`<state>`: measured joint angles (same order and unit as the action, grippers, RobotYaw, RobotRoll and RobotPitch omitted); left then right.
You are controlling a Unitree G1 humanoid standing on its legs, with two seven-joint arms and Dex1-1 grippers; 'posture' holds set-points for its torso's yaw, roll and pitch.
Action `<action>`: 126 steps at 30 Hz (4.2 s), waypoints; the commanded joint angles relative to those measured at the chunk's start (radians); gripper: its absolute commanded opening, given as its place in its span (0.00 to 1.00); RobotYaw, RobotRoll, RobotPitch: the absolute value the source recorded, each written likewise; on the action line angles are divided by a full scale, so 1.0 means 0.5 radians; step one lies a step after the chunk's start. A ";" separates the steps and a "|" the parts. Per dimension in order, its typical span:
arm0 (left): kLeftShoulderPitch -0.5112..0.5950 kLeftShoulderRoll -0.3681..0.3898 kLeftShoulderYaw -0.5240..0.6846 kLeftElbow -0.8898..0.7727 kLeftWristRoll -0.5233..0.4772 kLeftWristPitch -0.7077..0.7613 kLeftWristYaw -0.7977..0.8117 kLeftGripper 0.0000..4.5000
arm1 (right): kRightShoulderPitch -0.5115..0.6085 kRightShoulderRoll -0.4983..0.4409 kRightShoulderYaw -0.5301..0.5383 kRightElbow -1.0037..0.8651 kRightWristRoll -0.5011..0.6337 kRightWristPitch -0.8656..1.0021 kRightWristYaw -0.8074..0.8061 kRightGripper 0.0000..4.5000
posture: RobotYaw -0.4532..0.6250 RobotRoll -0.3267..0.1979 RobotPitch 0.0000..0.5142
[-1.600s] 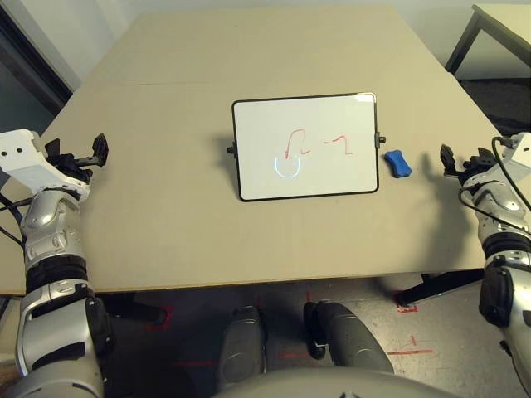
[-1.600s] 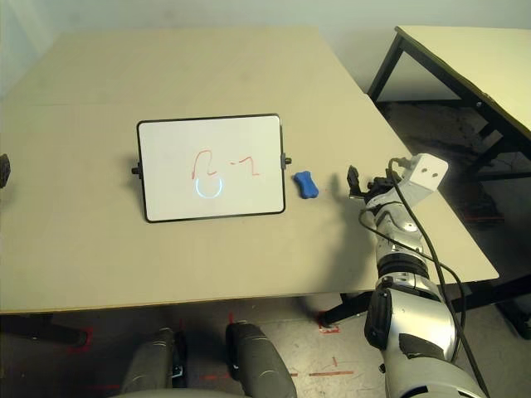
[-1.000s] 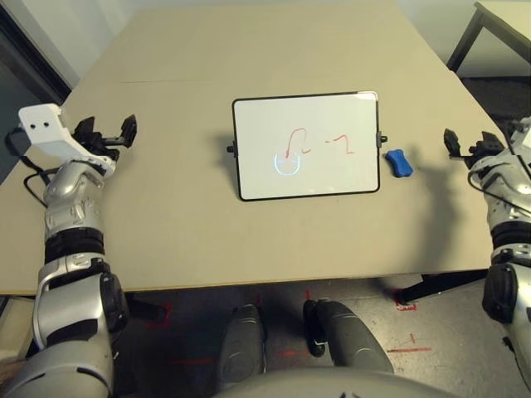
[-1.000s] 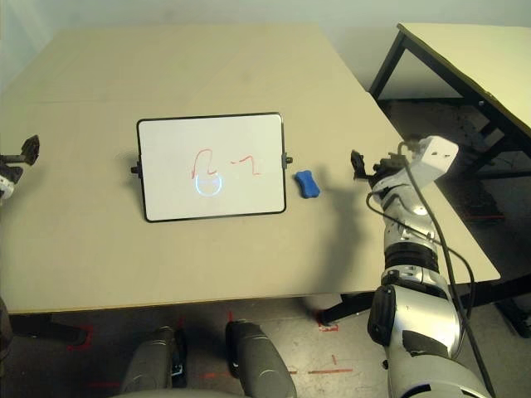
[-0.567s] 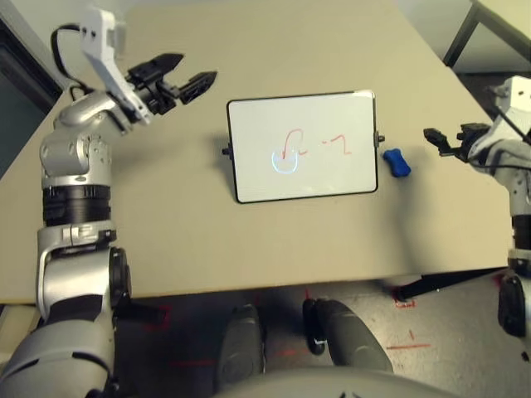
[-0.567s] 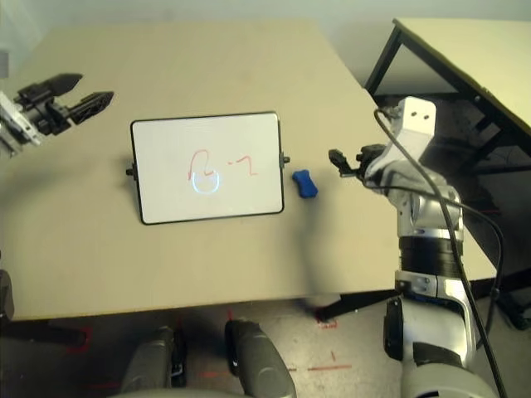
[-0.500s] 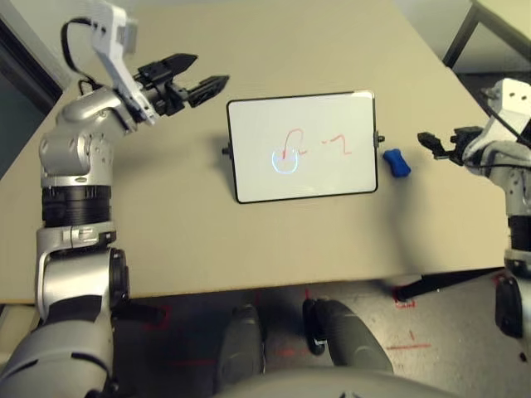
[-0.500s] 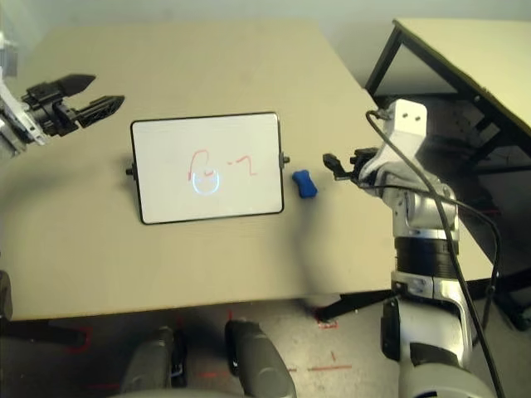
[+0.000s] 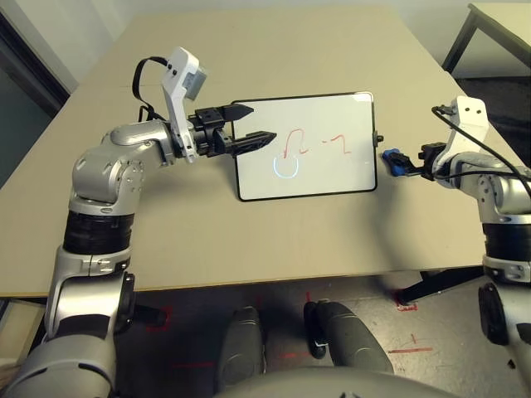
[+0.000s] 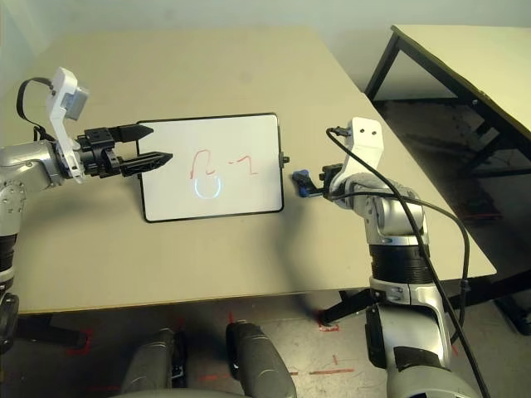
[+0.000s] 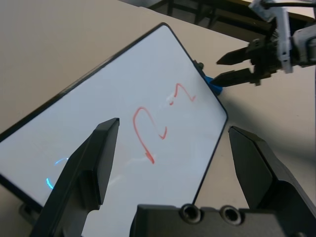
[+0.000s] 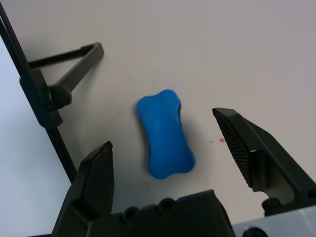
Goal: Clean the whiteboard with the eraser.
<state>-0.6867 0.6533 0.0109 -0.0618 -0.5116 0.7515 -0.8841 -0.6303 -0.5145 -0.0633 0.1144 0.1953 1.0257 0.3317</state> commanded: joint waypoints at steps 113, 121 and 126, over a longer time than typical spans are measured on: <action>0.067 0.003 -0.090 0.025 0.111 -0.034 -0.036 1.00 | 0.097 0.144 -0.058 0.183 -0.146 -0.314 -0.125 0.15 | 0.33 0.62 0.18; 0.066 0.002 -0.088 0.023 0.114 -0.034 -0.038 1.00 | -0.012 0.149 -0.215 -0.029 -0.113 -0.373 -0.218 0.15 | 0.33 0.62 0.18; 0.072 0.014 -0.082 0.027 0.114 -0.035 -0.047 1.00 | -0.099 0.202 -0.172 -0.449 -0.012 -0.382 -0.149 0.14 | 0.32 0.62 0.19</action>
<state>-0.6506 0.6531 -0.0207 -0.0474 -0.4650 0.7327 -0.9024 -0.6812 -0.4287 -0.1666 -0.0555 0.1615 0.8207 0.2404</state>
